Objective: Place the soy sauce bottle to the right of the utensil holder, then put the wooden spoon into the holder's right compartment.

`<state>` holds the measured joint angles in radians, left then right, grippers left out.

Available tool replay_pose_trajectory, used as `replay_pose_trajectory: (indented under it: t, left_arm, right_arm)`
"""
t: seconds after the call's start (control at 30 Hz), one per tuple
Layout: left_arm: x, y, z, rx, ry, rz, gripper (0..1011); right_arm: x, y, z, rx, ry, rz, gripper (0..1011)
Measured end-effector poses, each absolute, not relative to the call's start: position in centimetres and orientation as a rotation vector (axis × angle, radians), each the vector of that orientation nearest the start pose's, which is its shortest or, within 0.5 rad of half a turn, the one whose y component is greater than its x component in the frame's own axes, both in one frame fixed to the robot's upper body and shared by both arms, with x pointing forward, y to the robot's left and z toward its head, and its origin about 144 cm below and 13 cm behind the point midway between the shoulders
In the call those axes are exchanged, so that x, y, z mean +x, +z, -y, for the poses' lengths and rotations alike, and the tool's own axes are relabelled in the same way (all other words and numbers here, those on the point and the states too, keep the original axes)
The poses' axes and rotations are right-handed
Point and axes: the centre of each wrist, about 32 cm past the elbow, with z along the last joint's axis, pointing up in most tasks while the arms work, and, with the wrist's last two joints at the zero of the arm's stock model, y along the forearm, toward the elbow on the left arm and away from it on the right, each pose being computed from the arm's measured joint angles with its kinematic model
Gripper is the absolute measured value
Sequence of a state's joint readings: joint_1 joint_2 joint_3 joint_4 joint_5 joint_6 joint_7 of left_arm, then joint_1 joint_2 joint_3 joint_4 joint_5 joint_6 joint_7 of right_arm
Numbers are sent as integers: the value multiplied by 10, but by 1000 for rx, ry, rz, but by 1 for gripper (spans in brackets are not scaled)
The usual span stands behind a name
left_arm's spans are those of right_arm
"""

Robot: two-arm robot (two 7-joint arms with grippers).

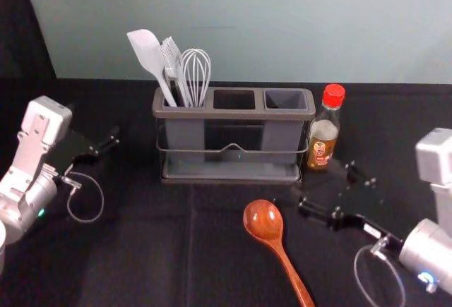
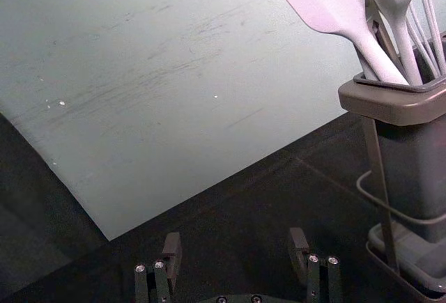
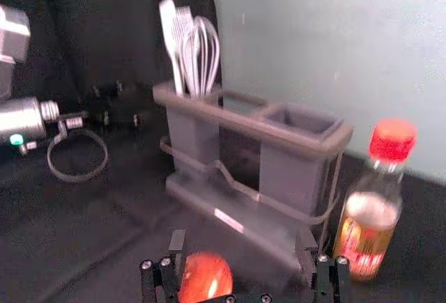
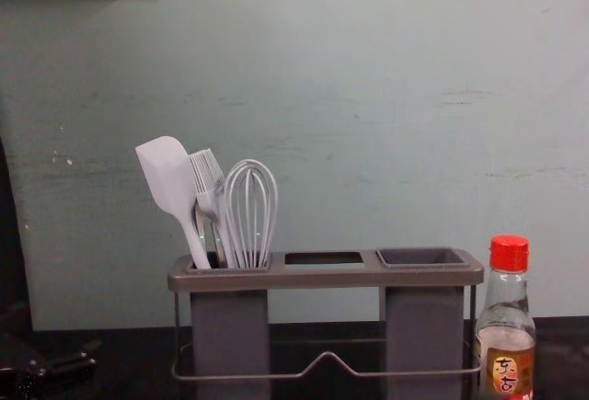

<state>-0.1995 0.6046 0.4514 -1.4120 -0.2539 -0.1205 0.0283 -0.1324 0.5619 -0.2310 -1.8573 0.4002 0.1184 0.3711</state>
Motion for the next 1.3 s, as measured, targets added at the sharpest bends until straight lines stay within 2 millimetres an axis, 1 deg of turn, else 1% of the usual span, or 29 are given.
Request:
replay_pose_trajectory:
  t: [0.13,0.17,0.23,0.33,0.47,0.53,0.57,0.63,0.8,0.9,0.93,1.0,1.03,1.13,1.3]
  left_arm:
    - [489,1140,-310,304,1248,285,1005]
    - [489,1140,-310,304,1248,285,1005]
    - [489,1140,-310,304,1248,285,1005]
    - [489,1140,-310,304,1248,285,1005]
    - [489,1140,-310,304,1248,285,1005]
    - [489,1140,-310,304,1248,285,1005]
    - [489,1140,-310,304,1248,285,1005]
    - [489,1140,-310,304,1248,285,1005]
    - [489,1140,-310,304,1248,285,1005]
    - [489,1140,-310,304,1248,285,1005]
    - [489,1140,-310,304,1248,285,1005]
    - [489,1140,-310,304,1248,285,1005]
    - [489,1140,-310,304,1248,285,1005]
    - [489,1140,-310,304,1248,285,1005]
    - [489,1140,-310,304,1248,285,1005]
  right_arm:
    - [410,1199,268,-284,-853,-134,1002]
    - [410,1199,268,-284,-853,-134,1002]
    - [411,1205,263,-344,-841,-193,1002]
    - [413,1214,252,-426,-827,-260,1002]
    - [416,1220,240,-483,-831,-297,1002]
    - [420,1225,227,-524,-841,-307,1002]
    - [420,1225,227,-524,-841,-307,1002]
    - [423,1226,214,-560,-859,-305,1002]
    - [428,1227,196,-600,-891,-290,1002]
    - [431,1225,180,-626,-929,-278,1002]
    - [431,1225,180,-626,-929,-278,1002]
    - [433,1222,170,-636,-957,-277,1002]
    - [433,1222,170,-636,-957,-277,1002]
    - [436,1217,161,-641,-981,-280,1002]
    - [439,1213,155,-637,-992,-296,1003]
